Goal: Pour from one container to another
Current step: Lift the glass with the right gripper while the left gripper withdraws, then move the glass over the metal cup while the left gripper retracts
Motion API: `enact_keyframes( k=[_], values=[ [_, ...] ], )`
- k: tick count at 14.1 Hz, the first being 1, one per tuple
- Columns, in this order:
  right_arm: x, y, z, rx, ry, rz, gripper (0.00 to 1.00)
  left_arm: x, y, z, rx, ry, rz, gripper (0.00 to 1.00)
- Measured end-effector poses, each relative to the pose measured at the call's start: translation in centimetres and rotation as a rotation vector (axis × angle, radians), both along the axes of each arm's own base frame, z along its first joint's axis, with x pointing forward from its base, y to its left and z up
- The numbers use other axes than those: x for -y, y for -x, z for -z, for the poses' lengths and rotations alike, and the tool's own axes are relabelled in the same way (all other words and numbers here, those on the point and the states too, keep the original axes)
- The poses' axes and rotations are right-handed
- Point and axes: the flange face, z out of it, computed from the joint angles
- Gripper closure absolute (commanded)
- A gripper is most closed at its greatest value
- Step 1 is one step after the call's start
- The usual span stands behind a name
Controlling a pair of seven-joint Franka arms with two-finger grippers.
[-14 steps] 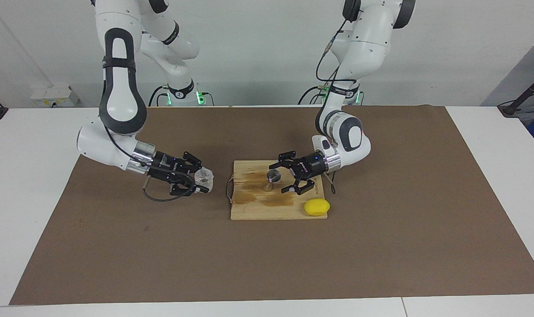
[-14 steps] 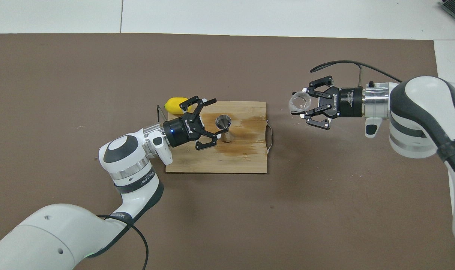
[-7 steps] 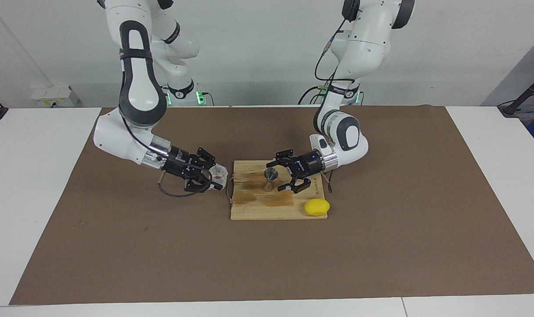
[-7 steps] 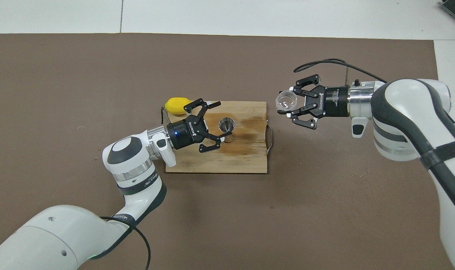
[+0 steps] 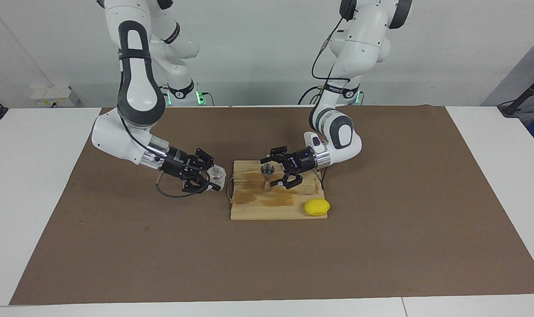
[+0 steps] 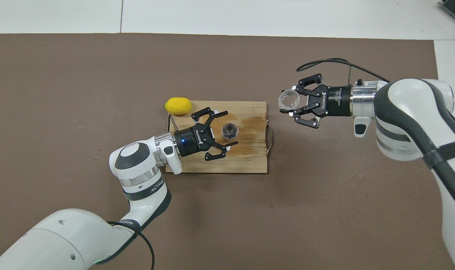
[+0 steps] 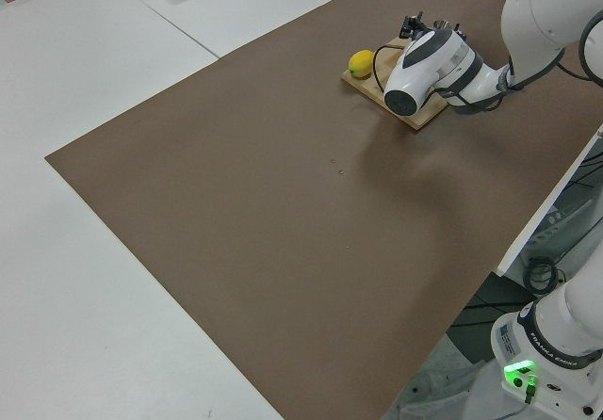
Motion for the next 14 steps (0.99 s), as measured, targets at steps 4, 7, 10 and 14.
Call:
enact_keyframes(
  k=[4,7,10,14],
  values=[
    [0.1,0.0,0.0,0.0,0.0,0.001,1.0,-0.4,0.9,0.3,-0.011,-0.004,0.003,0.0],
    [-0.2,0.0,-0.1,0.001,0.0,-0.003,1.0,-0.7,1.7,0.5,-0.022,-0.002,0.007,0.0],
    [-0.5,0.1,-0.7,0.003,0.0,0.001,1.0,-1.8,2.1,0.2,-0.018,-0.001,0.008,0.0],
    [-3.3,0.3,-1.7,0.038,0.045,0.021,1.0,-6.5,2.1,-0.8,0.011,-0.025,0.021,0.0]
  ],
)
